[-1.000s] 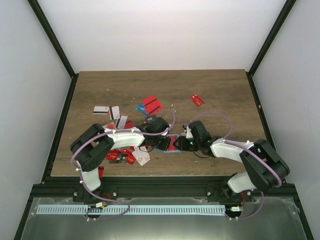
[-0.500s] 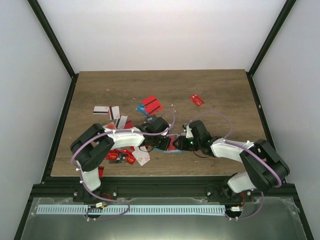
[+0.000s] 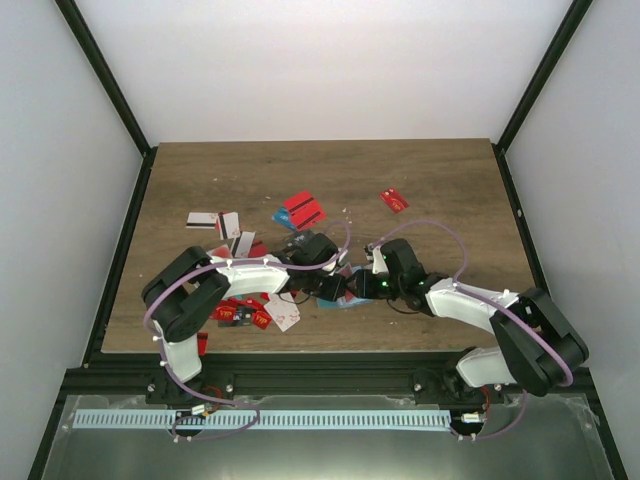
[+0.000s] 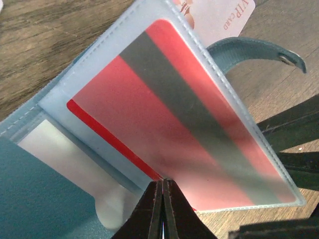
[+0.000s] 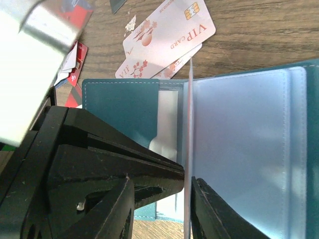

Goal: Put the credit cards into the card holder

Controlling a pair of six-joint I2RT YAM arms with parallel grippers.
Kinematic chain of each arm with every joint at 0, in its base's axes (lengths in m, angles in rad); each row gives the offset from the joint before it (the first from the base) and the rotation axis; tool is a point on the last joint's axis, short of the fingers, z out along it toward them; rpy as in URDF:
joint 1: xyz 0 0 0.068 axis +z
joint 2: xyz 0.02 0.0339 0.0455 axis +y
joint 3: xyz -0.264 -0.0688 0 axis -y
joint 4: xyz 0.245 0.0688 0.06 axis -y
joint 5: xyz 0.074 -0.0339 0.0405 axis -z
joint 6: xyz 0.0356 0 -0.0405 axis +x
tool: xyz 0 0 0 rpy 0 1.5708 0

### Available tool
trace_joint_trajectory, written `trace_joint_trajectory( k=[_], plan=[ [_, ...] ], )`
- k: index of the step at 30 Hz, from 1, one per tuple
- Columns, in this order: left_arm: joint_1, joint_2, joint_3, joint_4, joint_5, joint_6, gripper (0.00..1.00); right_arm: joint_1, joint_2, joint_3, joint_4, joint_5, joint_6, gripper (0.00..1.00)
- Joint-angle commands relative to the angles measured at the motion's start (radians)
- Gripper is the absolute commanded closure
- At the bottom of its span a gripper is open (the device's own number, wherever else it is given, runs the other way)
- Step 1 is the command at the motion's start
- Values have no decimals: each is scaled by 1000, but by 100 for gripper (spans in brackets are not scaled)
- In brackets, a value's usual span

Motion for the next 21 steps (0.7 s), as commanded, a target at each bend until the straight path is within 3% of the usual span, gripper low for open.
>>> trace_joint_trajectory(
  k=[1, 21],
  plan=[
    [-2, -5, -6, 34, 24, -17, 96, -4, -1, 10, 1, -31, -10, 67],
    [86, -309, -184, 23, -79, -61, 96, -2, 18, 27, 15, -90, 1, 66]
  ],
)
